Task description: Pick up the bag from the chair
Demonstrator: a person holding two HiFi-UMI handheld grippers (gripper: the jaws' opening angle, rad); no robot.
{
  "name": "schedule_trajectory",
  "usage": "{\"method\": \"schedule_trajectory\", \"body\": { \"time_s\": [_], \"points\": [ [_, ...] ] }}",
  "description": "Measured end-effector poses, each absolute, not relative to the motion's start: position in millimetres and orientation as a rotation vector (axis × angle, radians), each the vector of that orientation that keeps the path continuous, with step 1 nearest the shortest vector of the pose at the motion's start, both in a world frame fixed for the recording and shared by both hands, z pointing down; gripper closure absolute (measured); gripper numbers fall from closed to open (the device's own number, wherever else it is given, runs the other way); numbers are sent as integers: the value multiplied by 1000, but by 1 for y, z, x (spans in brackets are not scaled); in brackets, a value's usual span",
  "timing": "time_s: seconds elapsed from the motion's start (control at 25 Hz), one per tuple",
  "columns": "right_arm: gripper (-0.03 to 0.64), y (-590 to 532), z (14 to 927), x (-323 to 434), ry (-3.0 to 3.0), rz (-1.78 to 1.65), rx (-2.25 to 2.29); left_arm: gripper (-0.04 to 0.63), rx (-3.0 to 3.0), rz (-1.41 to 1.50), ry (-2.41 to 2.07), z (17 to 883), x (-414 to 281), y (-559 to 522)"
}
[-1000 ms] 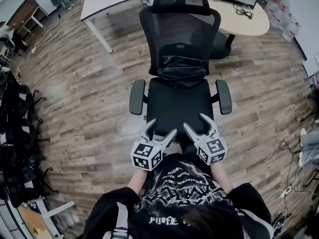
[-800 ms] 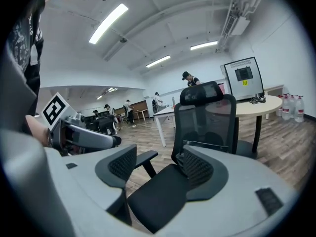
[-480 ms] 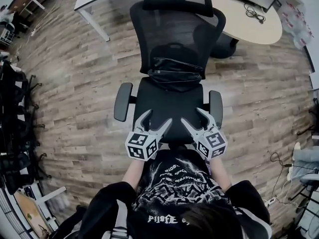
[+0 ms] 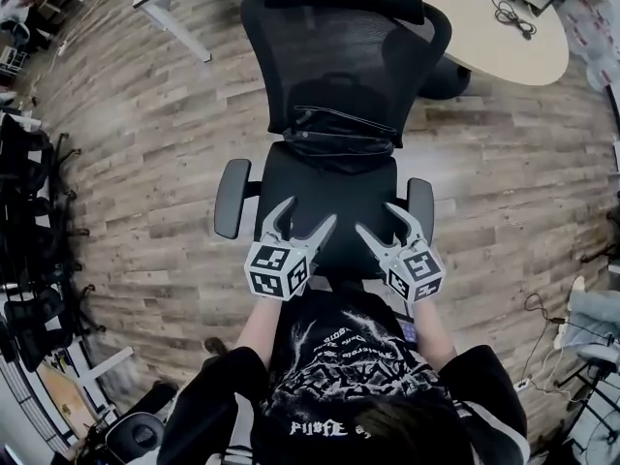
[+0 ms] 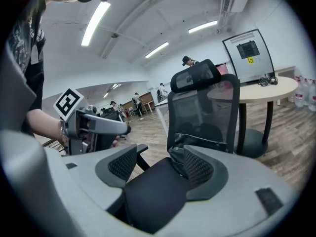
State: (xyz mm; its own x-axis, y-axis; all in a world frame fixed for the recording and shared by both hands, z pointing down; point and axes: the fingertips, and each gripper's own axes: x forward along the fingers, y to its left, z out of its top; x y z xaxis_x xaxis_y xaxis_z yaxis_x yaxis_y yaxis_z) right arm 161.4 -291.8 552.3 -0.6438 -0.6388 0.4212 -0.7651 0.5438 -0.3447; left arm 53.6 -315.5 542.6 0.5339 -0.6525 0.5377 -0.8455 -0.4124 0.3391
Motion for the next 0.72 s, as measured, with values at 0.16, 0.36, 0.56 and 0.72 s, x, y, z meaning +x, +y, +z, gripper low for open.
{"method": "schedule_trajectory", "body": {
  "time_s": [0.16, 0.36, 0.56, 0.72],
  "points": [
    [322, -311, 561, 161, -2522, 697, 1132, 225, 2224, 490, -1243, 555, 43, -359],
    [322, -348, 564, 164, -2507, 596, 1107, 225, 2221, 467, -1187, 568, 36, -406],
    [322, -400, 583, 178, -2502, 590, 1130, 225, 2236, 547, -1140, 602, 34, -441],
    [322, -425, 621, 181, -2484, 680, 1145, 225, 2256, 632, -1087, 639, 27, -464]
  ]
}}
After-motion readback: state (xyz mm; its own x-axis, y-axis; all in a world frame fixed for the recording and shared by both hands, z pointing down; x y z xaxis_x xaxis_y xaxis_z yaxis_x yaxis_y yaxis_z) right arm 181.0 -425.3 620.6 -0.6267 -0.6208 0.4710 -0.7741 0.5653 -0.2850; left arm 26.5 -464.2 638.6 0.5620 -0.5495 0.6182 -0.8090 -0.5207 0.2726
